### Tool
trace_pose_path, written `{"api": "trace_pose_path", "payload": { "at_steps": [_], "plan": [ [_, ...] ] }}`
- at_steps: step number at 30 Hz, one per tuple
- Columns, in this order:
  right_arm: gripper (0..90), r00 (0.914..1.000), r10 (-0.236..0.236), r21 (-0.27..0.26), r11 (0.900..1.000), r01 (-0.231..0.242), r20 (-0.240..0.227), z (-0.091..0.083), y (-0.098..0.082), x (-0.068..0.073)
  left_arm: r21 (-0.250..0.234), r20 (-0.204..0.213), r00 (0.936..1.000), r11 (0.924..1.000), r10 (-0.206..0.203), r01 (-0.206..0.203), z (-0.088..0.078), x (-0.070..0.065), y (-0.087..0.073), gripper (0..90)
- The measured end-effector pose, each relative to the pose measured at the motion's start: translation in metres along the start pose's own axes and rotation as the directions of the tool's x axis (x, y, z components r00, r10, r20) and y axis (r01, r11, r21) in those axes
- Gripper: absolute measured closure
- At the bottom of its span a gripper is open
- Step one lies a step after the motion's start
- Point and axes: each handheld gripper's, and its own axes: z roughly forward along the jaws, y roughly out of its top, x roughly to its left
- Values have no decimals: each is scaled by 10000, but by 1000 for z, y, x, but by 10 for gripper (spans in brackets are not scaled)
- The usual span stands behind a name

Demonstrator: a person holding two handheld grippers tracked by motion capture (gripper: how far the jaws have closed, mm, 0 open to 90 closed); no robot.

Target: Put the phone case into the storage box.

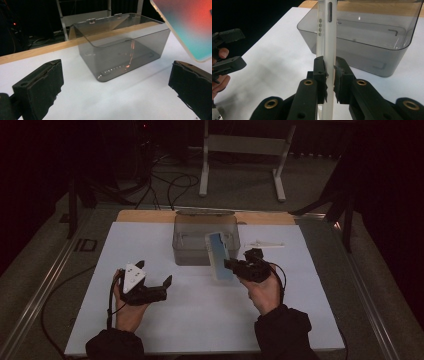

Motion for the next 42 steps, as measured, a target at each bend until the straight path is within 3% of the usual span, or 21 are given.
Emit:
{"api": "trace_pose_path", "payload": {
  "at_steps": [14,19,24,42],
  "plan": [
    [813,10000,10,-91,10000,-9,96,-1,4,-2,-149,-270,9996,9999,63,-67,-24,17,-29,4],
    [813,9999,-8,-140,9999,11,173,-3,7,-4,-60,-406,9992,10000,50,-52,-31,23,-37,5],
    [813,9997,34,-194,9998,-30,230,-4,11,-5,173,-481,9984,9994,293,-285,-36,23,-45,5],
    [813,9982,-39,-250,9997,54,592,-3,24,-10,-63,-848,9964,10000,17,-23,-44,31,-57,5]
  ]
}}
